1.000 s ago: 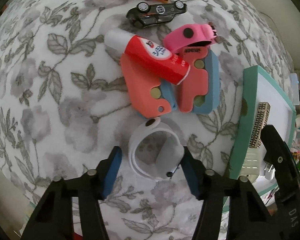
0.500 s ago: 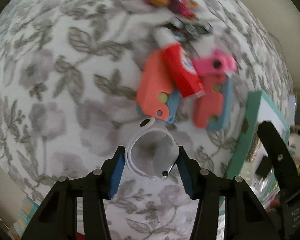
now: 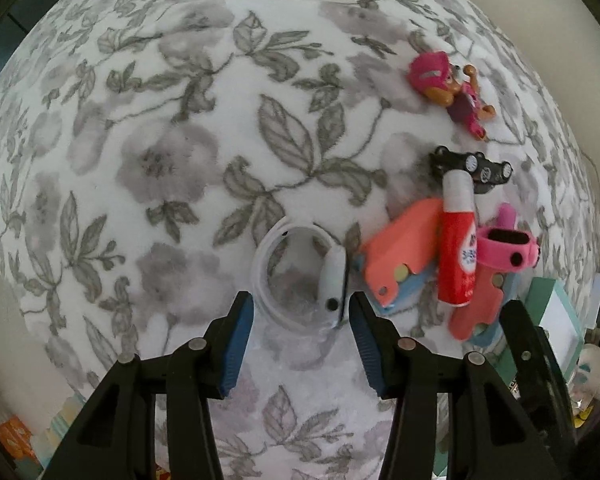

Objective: Organize rigid objects
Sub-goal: 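Grasp the orange-blue toy with the right tool while the left tool holds the watch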

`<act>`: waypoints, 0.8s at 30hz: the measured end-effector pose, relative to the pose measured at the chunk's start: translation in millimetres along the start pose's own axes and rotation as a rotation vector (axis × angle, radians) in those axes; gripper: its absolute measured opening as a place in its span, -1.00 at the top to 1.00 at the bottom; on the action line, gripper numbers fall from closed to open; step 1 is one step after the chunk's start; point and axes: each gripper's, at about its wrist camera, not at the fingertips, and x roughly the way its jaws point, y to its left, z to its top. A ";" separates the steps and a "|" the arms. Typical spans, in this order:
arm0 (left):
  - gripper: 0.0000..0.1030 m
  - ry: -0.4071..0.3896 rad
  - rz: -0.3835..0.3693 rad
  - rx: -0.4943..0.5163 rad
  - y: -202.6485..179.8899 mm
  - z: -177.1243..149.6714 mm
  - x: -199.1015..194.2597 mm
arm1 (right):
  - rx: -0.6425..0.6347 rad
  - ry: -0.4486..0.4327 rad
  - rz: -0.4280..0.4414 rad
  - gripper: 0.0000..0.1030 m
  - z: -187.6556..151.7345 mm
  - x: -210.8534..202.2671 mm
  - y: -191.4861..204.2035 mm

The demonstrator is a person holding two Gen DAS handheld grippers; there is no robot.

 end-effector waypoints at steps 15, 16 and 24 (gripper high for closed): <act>0.00 0.042 -0.052 -0.033 36.4 14.3 25.3 | -0.052 0.052 -0.013 0.00 -2.0 35.0 20.4; 0.00 0.041 -0.051 -0.035 36.0 15.8 26.3 | -0.060 0.049 -0.022 0.00 -2.8 37.2 22.2; 0.00 0.025 -0.013 -0.023 32.4 20.1 28.4 | -0.098 0.027 -0.064 0.18 -3.9 39.9 30.7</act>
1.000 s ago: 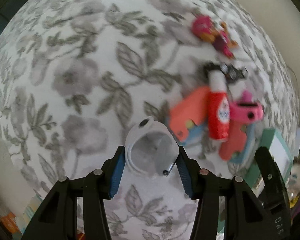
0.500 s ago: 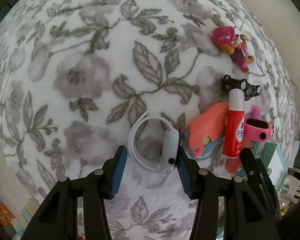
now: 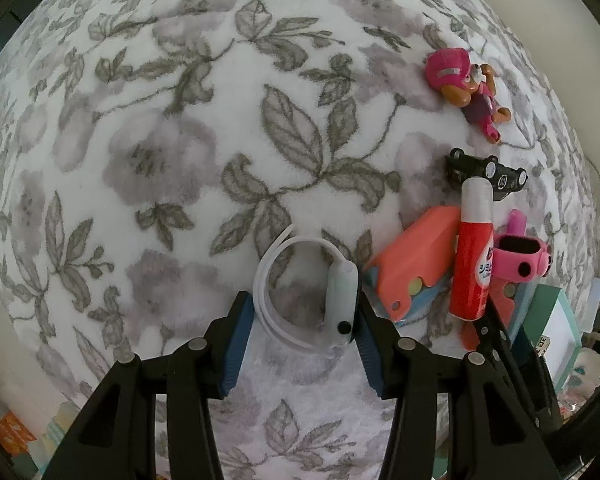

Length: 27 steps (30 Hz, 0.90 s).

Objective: Organize rigid objects
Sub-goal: 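Grasp the orange-blue toy with the right tool while the left tool holds the watch, then carry the watch and orange-blue toy into the teal tray and open both tools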

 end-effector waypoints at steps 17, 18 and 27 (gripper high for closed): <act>0.00 -0.053 0.121 0.048 -35.5 -4.2 9.5 | 0.070 0.041 0.030 0.30 -27.8 -21.0 -30.2; 0.00 -0.055 0.123 0.049 -35.4 -3.9 9.8 | 0.075 0.043 0.036 0.30 -30.7 -23.2 -32.1; 0.06 -0.072 0.125 0.052 -50.9 -20.4 -14.6 | 0.136 0.050 0.070 0.30 -35.9 -35.8 -47.6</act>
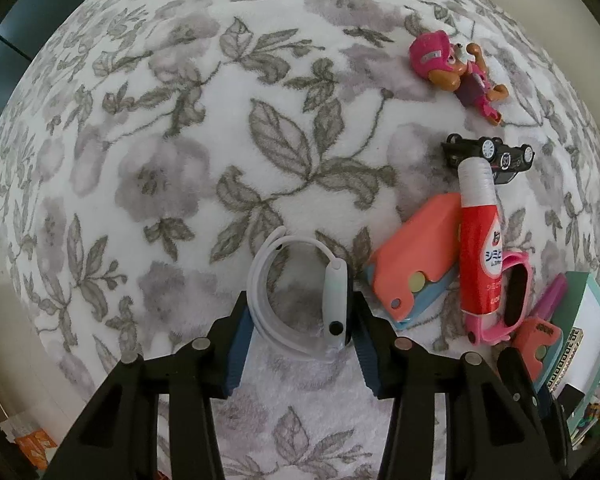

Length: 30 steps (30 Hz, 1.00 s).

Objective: Organize rigid objects
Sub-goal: 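Carry the watch and orange-blue toy into the teal tray and open both tools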

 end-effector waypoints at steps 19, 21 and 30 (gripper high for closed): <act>0.06 -0.284 -0.135 0.126 -40.5 -32.7 -121.5 | 0.115 -0.180 0.060 0.30 10.1 -100.3 -41.7; 0.06 -0.311 -0.151 0.178 -57.1 -42.8 -131.0 | 0.140 -0.187 0.020 0.30 11.0 -108.9 -52.6; 0.06 -0.290 -0.246 0.360 -132.6 -76.5 -142.3 | 0.268 -0.171 -0.155 0.30 7.7 -119.0 -126.3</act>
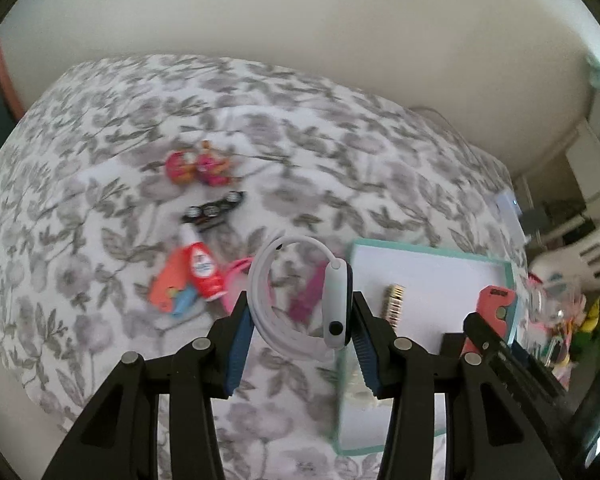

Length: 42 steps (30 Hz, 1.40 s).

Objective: Organize rigid objects
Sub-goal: 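Carry the watch and orange-blue toy into the teal tray and open both tools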

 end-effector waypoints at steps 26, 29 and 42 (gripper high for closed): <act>0.05 0.175 -0.082 0.186 -116.5 -43.4 85.6 | 0.248 0.175 -0.141 0.29 -7.6 55.1 -109.3; 0.05 0.175 -0.059 0.194 -115.2 -44.5 89.0 | 0.247 0.181 -0.140 0.29 -8.3 56.3 -108.7; 0.03 0.196 -0.055 0.180 -111.6 -44.2 95.9 | 0.260 0.190 -0.154 0.26 -6.4 56.9 -110.3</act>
